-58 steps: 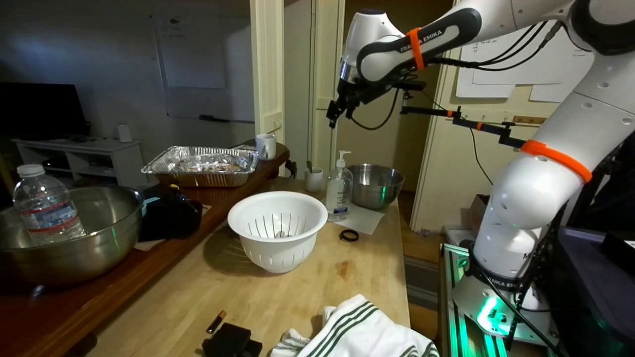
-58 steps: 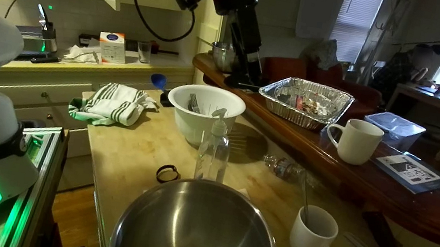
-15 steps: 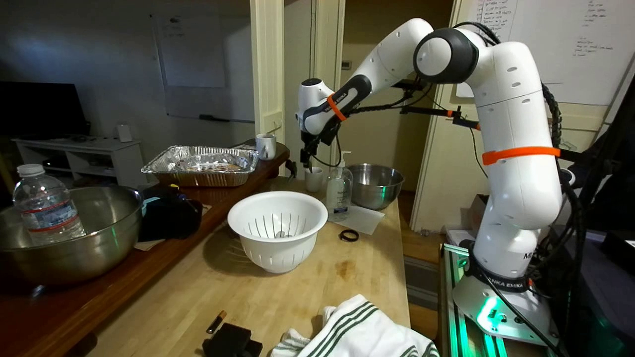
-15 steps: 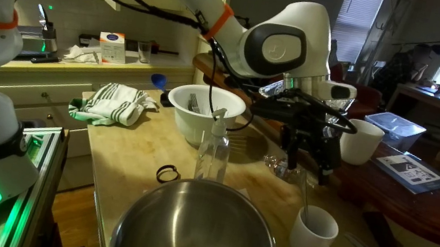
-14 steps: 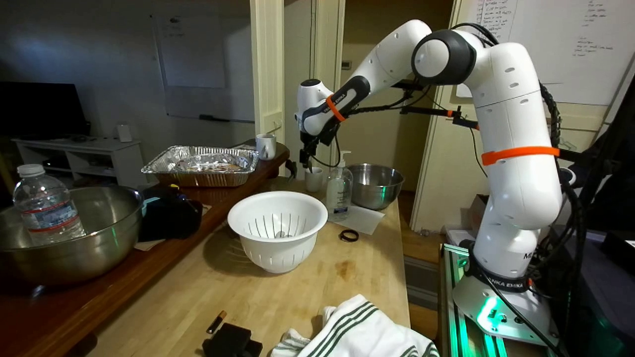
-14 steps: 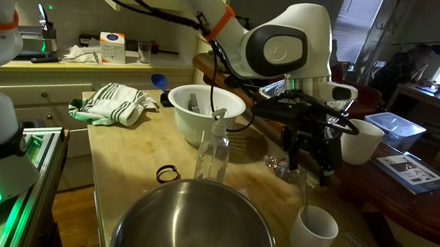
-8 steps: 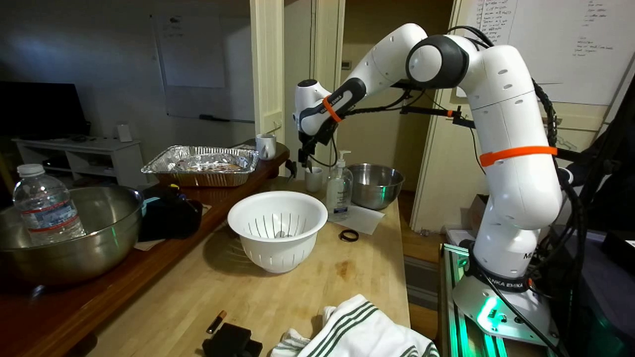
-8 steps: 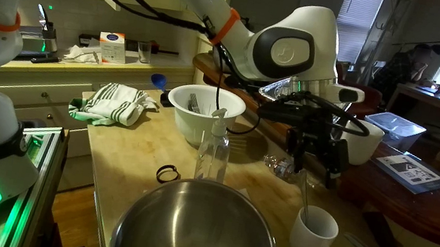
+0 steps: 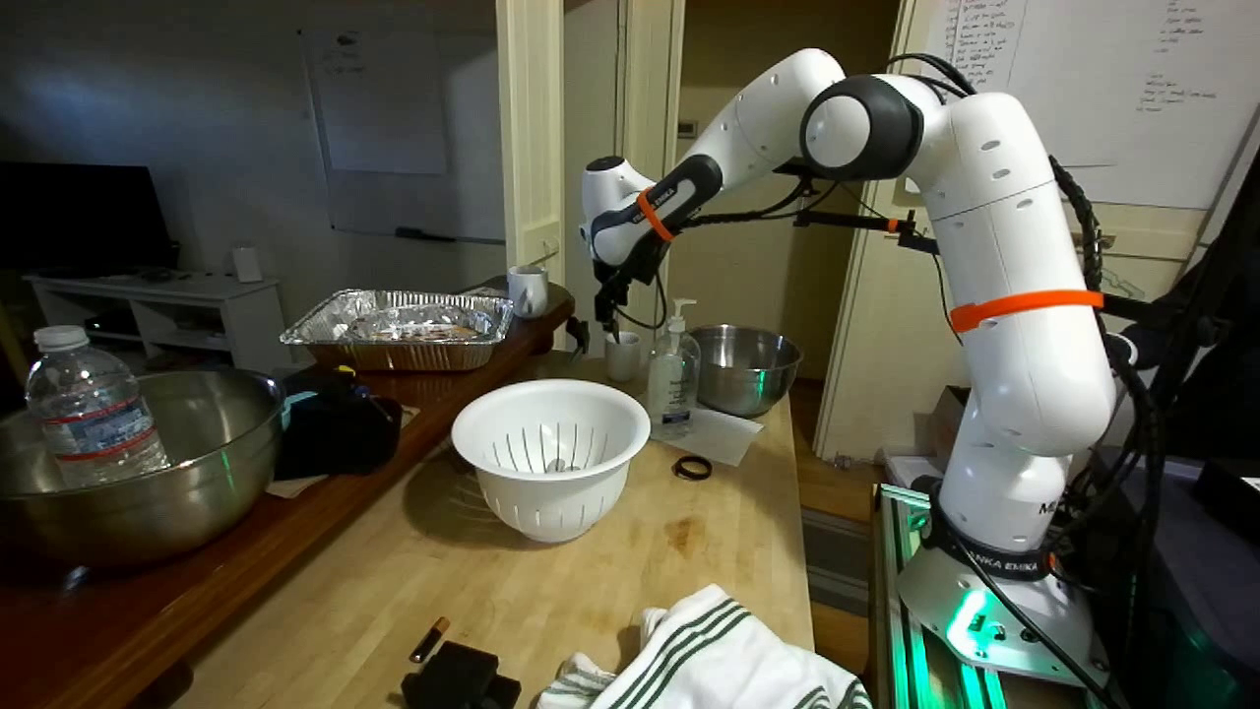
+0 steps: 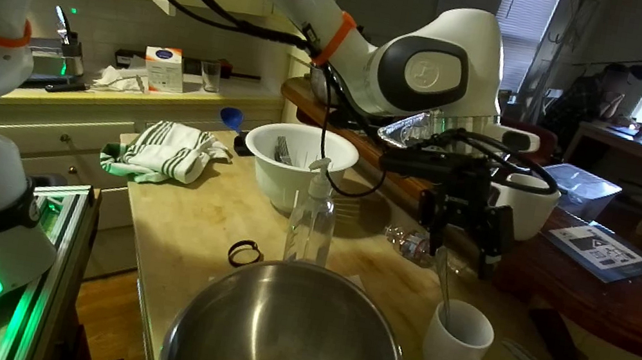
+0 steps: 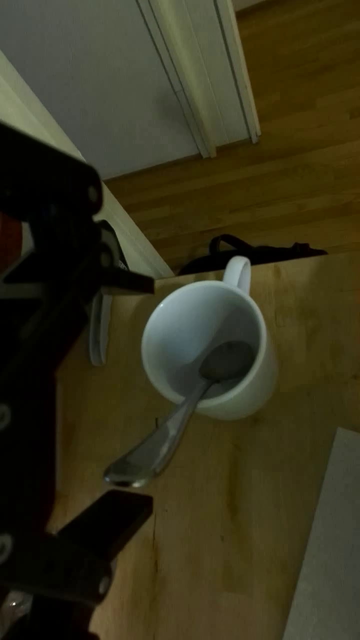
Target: Put the spoon in the colander
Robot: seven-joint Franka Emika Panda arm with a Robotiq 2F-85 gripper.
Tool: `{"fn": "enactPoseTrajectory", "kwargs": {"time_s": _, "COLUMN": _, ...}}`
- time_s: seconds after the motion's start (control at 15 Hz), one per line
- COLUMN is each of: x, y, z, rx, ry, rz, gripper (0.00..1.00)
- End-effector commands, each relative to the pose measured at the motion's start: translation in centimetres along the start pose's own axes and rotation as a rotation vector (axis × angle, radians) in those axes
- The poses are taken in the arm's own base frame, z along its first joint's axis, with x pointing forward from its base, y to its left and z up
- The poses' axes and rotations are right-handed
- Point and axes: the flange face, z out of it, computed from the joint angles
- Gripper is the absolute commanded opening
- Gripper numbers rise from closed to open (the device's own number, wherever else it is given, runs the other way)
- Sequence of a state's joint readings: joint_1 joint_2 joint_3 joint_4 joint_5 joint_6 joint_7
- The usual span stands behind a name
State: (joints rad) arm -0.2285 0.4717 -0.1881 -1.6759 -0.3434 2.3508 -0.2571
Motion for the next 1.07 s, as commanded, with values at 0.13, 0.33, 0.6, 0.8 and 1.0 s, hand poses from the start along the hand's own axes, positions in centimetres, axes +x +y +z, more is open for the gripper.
{"fn": "enactPoseTrajectory", "kwargs": {"time_s": 0.13, "x": 0.3, "y": 0.6, "z": 0.6, "rx": -0.016, "ry": -0.049, "rz": -0.031, "gripper": 1.00}}
{"fn": "enactPoseTrajectory", "kwargs": {"time_s": 0.33, "x": 0.0, "y": 1.0, "z": 0.5, "rx": -0.019, "ry": -0.089, "rz": -0.031, "gripper": 1.00}}
{"fn": "enactPoseTrajectory", "kwargs": {"time_s": 0.6, "x": -0.1, "y": 1.7, "z": 0.4, "rx": -0.022, "ry": -0.118, "rz": -0.033, "gripper": 1.00}}
{"fn": "enactPoseTrajectory", "kwargs": {"time_s": 0.8, "x": 0.1, "y": 2.0, "z": 0.3, "rx": -0.027, "ry": -0.109, "rz": -0.033, "gripper": 1.00}}
{"fn": "enactPoseTrajectory", "kwargs": {"time_s": 1.0, "x": 0.3, "y": 2.0, "z": 0.3, "rx": -0.033, "ry": -0.113, "rz": -0.038, "gripper": 1.00}}
